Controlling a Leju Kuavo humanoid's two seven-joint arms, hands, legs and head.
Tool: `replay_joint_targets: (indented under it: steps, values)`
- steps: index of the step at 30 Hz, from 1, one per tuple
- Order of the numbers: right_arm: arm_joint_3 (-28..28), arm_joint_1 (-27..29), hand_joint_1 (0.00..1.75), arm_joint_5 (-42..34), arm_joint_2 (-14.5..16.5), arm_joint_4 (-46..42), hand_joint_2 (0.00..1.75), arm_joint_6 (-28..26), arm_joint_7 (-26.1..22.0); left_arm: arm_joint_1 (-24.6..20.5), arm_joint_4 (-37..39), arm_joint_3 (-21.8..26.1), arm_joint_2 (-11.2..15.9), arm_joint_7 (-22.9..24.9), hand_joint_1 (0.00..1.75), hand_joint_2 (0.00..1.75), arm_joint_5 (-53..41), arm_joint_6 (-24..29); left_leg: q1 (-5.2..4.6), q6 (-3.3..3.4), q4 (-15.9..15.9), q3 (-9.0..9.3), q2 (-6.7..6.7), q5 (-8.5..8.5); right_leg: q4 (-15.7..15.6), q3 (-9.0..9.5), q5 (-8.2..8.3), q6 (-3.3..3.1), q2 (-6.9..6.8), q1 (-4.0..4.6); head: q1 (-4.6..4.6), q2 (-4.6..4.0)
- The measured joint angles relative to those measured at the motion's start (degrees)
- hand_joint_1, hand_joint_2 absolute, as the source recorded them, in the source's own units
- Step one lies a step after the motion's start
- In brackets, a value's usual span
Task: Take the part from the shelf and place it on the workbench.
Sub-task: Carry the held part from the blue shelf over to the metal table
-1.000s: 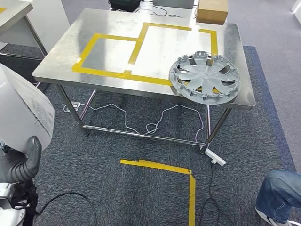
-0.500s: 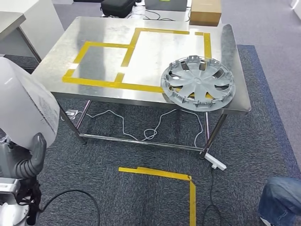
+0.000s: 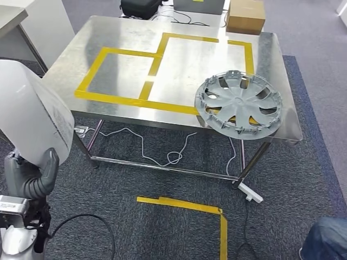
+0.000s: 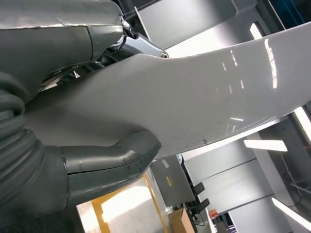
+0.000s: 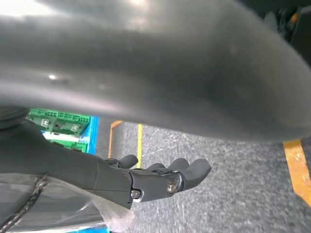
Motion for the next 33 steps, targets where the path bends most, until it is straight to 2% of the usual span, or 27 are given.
replay_joint_targets:
  steps: [1, 2, 3, 4, 7, 9, 10, 12, 13, 14, 15, 17, 18, 19, 21, 24, 25, 26, 27, 28, 29, 30, 31, 32, 33]
  values:
    - [0.00, 0.06, 0.00, 0.03, -0.10, 0.00, 0.00, -0.04, 0.04, -0.07, 0.12, -0.11, 0.01, 0.03, 1.75, 1.75, 0.00, 0.00, -0.01, -0.11, 0.00, 0.72, -0.04, -0.50, -3.80, 1.09, 3.12, -0.19, -0.01, 0.01, 0.01, 0.00]
    - [0.00, 0.07, 0.00, 0.04, -0.20, 0.00, 0.00, -0.05, 0.04, -0.15, 0.22, -0.21, 0.03, 0.07, 1.75, 1.75, 0.00, 0.00, -0.04, -0.29, -0.03, 1.35, -0.06, -1.00, -7.64, 2.52, 5.55, -0.37, -0.01, 0.07, 0.00, 0.00]
    - [0.01, 0.05, 0.00, 0.03, -0.27, 0.00, 0.00, -0.06, -0.04, -0.28, 0.31, -0.29, 0.05, 0.10, 1.75, 1.75, 0.00, 0.00, -0.12, -0.55, 0.00, 1.81, -0.08, -1.45, -10.85, 3.89, 7.13, -0.54, 0.00, 0.15, -0.01, 0.00]
    - [0.01, 0.02, 0.00, 0.03, -0.33, 0.00, 0.00, -0.08, -0.22, -0.40, 0.39, -0.36, 0.08, 0.13, 1.75, 1.75, 0.00, 0.00, -0.20, -0.82, -0.03, 2.08, -0.08, -1.75, -12.68, 4.76, 7.73, -0.66, 0.01, 0.24, -0.03, 0.00]
    - [0.02, -0.03, 0.00, 0.03, -0.34, 0.00, 0.00, -0.11, -0.66, -0.64, 0.55, -0.60, 0.14, 0.17, 1.75, 1.75, 0.00, 0.00, -0.24, -1.64, -0.40, 2.45, -0.08, -2.17, -13.67, 5.50, 7.39, -1.21, 0.06, 0.29, -0.04, 0.01]
    - [0.02, -0.01, 0.00, 0.03, -0.36, 0.00, 0.00, -0.13, -0.56, -0.82, 0.58, -0.72, 0.25, 0.17, 1.75, 1.75, 0.01, 0.00, -0.20, -2.28, 1.49, 1.77, 0.01, -3.38, -14.15, 6.10, 7.20, -1.90, 0.02, 0.01, -0.12, 0.01]
    - [0.02, -0.01, 0.00, 0.03, -0.37, 0.00, 0.00, -0.15, -0.52, -0.90, 0.62, -0.73, 0.35, 0.17, 1.75, 1.75, 0.01, 0.00, -0.15, -2.56, 4.24, 0.48, 0.06, -4.62, -14.33, 6.49, 7.05, -2.21, -0.02, -0.12, -0.19, 0.01]
    - [0.02, 0.00, 0.00, 0.04, -0.38, 0.00, 0.00, -0.20, -0.63, -0.98, 0.79, -0.75, 0.52, 0.18, 1.75, 1.75, 0.01, 0.00, -0.07, -2.91, 11.80, -3.61, 0.11, -7.23, -14.37, 7.10, 6.50, -2.61, -0.03, -0.11, -0.25, 0.00]
    - [0.02, 0.03, 0.00, 0.14, -0.38, 0.00, 0.00, -0.24, -0.69, -0.96, 0.91, -0.76, 0.62, 0.20, 1.75, 1.75, 0.02, 0.00, -0.04, -2.98, 14.72, -5.51, 0.12, -7.67, -14.37, 7.46, 6.20, -2.67, 0.00, -0.09, -0.25, 0.00]
    - [0.03, 0.07, 0.00, 0.32, -0.38, 0.00, 0.00, -0.34, -0.73, -0.98, 1.06, -0.76, 0.68, 0.25, 1.75, 1.75, 0.04, -0.02, -0.04, -2.96, 15.79, -6.63, 0.12, -6.94, -14.37, 7.90, 5.85, -2.66, 0.06, -0.08, -0.25, 0.00]
    - [0.07, 0.11, 0.00, 0.59, -0.38, 0.00, 0.00, -0.50, -0.72, -1.07, 1.22, -0.78, 0.77, 0.32, 1.75, 1.75, 0.09, -0.05, -0.05, -2.86, 14.95, -6.91, 0.12, -5.18, -14.37, 8.46, 5.47, -2.62, 0.14, -0.07, -0.25, 0.00]
    - [0.31, 0.14, 0.00, 1.22, -0.45, 0.00, 0.00, -0.95, -0.59, -1.52, 1.54, -0.82, 0.96, 0.49, 1.75, 1.75, 0.27, -0.17, -0.15, -2.35, 8.21, -4.85, 0.11, -0.01, -14.41, 9.42, 4.66, -2.40, 0.26, -0.07, -0.22, 0.00]
    - [0.47, 0.08, 0.00, 1.45, -0.55, 0.00, 0.00, -1.12, -0.54, -1.89, 1.77, -0.87, 1.05, 0.57, 1.75, 1.75, 0.38, -0.29, -0.31, -2.04, 5.00, -3.68, 0.12, 1.62, -14.41, 9.74, 4.27, -2.15, 0.29, -0.01, -0.19, 0.00]
    - [0.67, 0.03, 0.00, 1.63, -0.80, -0.01, 0.00, -1.28, -0.52, -2.35, 2.00, -0.95, 1.13, 0.67, 1.75, 1.75, 0.48, -0.43, -0.46, -1.75, 2.59, -2.76, 0.14, 2.24, -14.41, 9.80, 3.98, -1.85, 0.28, 0.02, -0.18, 0.00]
    - [1.04, -0.14, 0.00, 1.93, -1.41, -0.02, 0.00, -1.44, -0.63, -3.11, 2.50, -1.20, 1.21, 0.81, 1.75, 1.75, 0.64, -0.74, -0.75, -1.36, 0.92, -2.19, 0.11, 1.68, -14.61, 9.79, 3.69, -1.20, 0.18, 0.05, -0.13, 0.00]
    - [1.53, -0.35, 0.00, 2.51, -2.68, -0.10, 0.00, -1.61, -0.49, -3.94, 3.04, -1.81, 1.33, 0.90, 1.75, 1.75, 0.75, -1.10, -0.40, -0.67, -0.17, -1.32, 0.01, 1.38, -14.02, 9.73, 2.81, -0.28, 0.04, 0.04, -0.03, 0.00]
    - [1.69, -0.43, 0.00, 2.82, -3.04, -0.13, 0.00, -1.61, -0.39, -4.35, 3.26, -2.06, 1.38, 0.93, 1.75, 1.75, 0.84, -1.26, -0.22, -0.40, -0.47, -0.92, 0.04, 1.32, -12.08, 8.83, 1.83, -0.02, 0.03, 0.04, 0.07, 0.00]
    - [1.91, -0.46, 0.00, 3.20, -3.37, -0.15, 0.00, -1.55, -0.29, -4.79, 3.58, -2.32, 1.40, 0.98, 1.75, 1.75, 0.97, -1.46, -0.13, -0.16, -0.59, -0.65, 0.08, 1.20, -8.88, 6.89, 0.52, 0.16, 0.04, -0.04, 0.12, 0.00]
    - [2.21, -0.48, 0.00, 3.69, -3.52, -0.15, 0.00, -1.40, -0.33, -5.28, 4.01, -2.60, 1.41, 1.08, 1.75, 1.75, 1.10, -1.77, -0.10, 0.02, -0.61, -0.48, 0.11, 0.99, -4.78, 4.33, -0.87, 0.31, 0.03, -0.10, 0.16, 0.00]
    - [2.52, -0.46, 0.00, 4.17, -3.67, -0.15, 0.00, -1.24, -0.37, -5.74, 4.55, -2.91, 1.41, 1.22, 1.75, 1.75, 1.20, -2.11, -0.11, 0.11, -0.60, -0.30, 0.10, 0.76, -1.20, 1.71, -1.57, 0.43, 0.03, -0.16, 0.17, 0.00]
    - [2.86, -0.40, 0.00, 4.66, -3.78, -0.15, 0.00, -1.08, -0.39, -6.20, 5.21, -3.28, 1.40, 1.39, 1.75, 1.75, 1.25, -2.40, -0.11, 0.13, -0.60, -0.02, 0.06, 0.47, 0.93, -0.33, -1.22, 0.53, 0.03, -0.22, 0.16, 0.00]
    - [3.18, -0.34, 0.00, 5.10, -3.84, -0.15, 0.00, -0.95, -0.40, -6.69, 5.87, -3.65, 1.40, 1.56, 1.75, 1.75, 1.26, -2.61, -0.10, 0.09, -0.59, 0.38, 0.00, 0.12, 0.87, -1.31, 0.36, 0.58, 0.02, -0.26, 0.19, 0.00]
    - [3.49, -0.29, 0.00, 5.46, -3.90, -0.15, 0.00, -0.83, -0.37, -7.19, 6.50, -4.01, 1.39, 1.68, 1.75, 1.75, 1.27, -2.74, -0.08, -0.01, -0.59, 0.93, -0.06, -0.29, -1.62, -1.05, 3.09, 0.59, 0.00, -0.31, 0.20, 0.00]
    - [3.80, -0.24, 0.00, 5.80, -3.96, -0.15, 0.00, -0.73, -0.33, -7.73, 7.11, -4.35, 1.38, 1.77, 1.75, 1.75, 1.27, -2.82, -0.06, -0.20, -0.59, 1.55, -0.10, -0.76, -5.46, -0.01, 6.02, 0.57, -0.07, -0.37, 0.19, 0.00]
    - [4.07, -0.23, 0.00, 6.04, -4.00, -0.15, 0.00, -0.66, -0.32, -8.31, 7.63, -4.64, 1.39, 1.81, 1.75, 1.75, 1.27, -2.86, -0.16, -0.48, -0.59, 1.99, -0.11, -1.23, -8.92, 1.39, 8.02, 0.52, -0.14, -0.31, 0.21, 0.00]
